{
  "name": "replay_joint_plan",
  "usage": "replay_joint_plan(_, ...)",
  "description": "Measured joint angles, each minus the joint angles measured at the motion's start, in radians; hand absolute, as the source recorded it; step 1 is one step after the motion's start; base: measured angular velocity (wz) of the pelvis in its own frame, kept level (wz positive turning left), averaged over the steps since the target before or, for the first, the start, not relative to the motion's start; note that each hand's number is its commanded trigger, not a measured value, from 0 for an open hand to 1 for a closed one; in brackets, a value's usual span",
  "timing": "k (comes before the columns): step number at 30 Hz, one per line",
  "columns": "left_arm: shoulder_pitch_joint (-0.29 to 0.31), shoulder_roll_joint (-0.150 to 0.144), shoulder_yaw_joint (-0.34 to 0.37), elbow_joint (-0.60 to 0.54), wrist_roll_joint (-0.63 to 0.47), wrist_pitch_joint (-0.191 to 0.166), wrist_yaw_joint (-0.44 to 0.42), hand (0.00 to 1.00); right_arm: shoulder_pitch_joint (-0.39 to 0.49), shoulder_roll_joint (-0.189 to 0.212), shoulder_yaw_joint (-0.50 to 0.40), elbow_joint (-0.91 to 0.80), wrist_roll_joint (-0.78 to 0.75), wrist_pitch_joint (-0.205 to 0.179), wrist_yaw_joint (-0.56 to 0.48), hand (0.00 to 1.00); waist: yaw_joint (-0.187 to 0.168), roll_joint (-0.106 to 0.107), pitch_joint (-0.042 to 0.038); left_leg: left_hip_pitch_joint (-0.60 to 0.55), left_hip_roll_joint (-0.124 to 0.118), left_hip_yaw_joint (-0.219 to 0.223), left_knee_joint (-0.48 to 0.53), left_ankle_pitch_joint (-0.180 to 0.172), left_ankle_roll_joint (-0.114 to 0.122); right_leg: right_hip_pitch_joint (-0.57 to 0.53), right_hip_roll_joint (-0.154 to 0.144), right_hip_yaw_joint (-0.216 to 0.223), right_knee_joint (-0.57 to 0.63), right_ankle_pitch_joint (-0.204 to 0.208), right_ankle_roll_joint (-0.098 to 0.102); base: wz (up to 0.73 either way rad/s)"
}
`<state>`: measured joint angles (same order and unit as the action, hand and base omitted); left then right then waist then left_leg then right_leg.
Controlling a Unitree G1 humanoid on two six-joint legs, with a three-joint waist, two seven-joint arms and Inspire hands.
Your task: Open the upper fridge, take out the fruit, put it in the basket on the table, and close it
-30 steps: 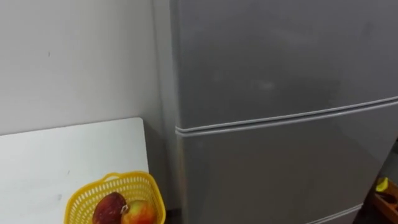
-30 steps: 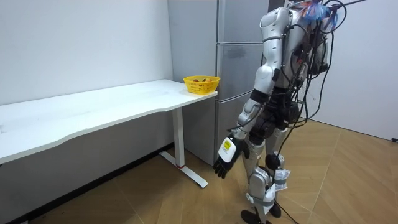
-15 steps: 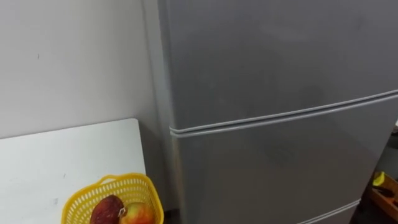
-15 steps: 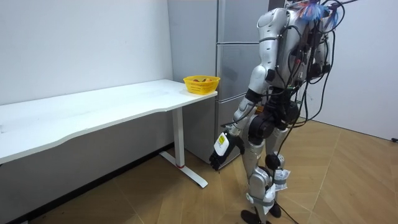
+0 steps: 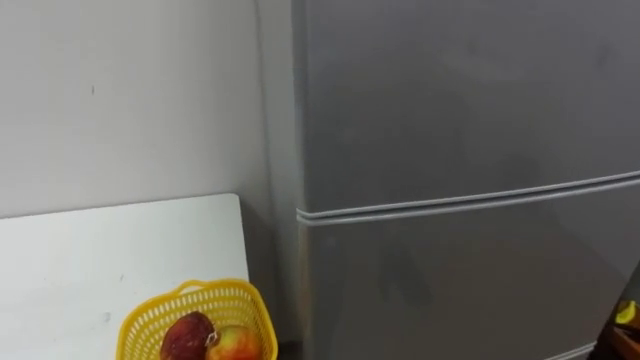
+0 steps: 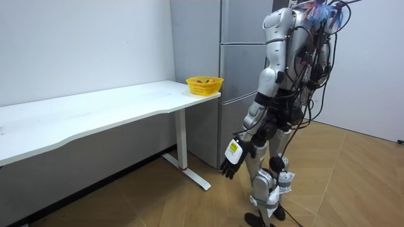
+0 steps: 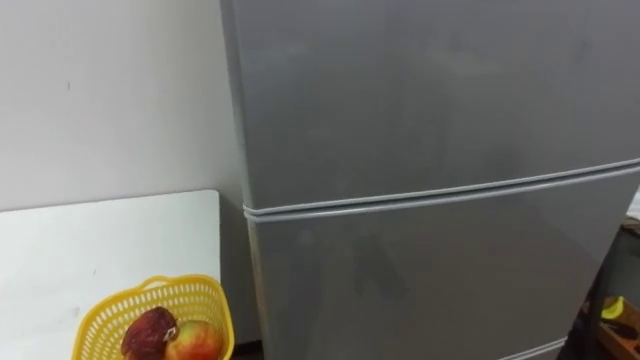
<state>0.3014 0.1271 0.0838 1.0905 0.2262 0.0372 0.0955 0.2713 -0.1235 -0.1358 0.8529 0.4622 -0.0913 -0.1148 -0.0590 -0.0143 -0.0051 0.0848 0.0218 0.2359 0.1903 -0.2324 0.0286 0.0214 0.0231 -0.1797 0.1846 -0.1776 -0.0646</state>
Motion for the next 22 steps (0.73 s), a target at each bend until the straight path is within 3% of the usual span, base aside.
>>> replay_joint_plan(9,0.008,-0.004,0.036,0.009,0.008,0.013,-0.044,0.00,0.004,0.000,-0.004,0.177,-0.122,0.026,0.067,0.00,0.010,0.018,0.0011,-0.005,0.000,-0.018,-0.009,-0.005,0.003,0.001,-0.001,-0.015,0.005,0.000,-0.001,0.04)
replay_joint_plan(14,0.006,-0.004,0.081,0.029,0.012,0.047,-0.067,0.00,-0.016,-0.001,-0.001,0.287,-0.140,0.053,0.124,0.00,0.015,0.016,0.0010,-0.002,0.000,-0.023,-0.002,-0.004,0.002,0.008,-0.001,-0.021,0.002,-0.001,-0.001,0.03)
replay_joint_plan(22,-0.009,-0.001,0.081,0.031,0.021,0.136,-0.108,0.00,-0.056,-0.008,0.008,0.410,-0.228,0.139,0.147,0.00,0.037,0.002,0.0039,0.018,-0.006,-0.041,-0.013,-0.005,0.003,0.032,-0.003,-0.025,-0.001,-0.007,0.003,0.03)
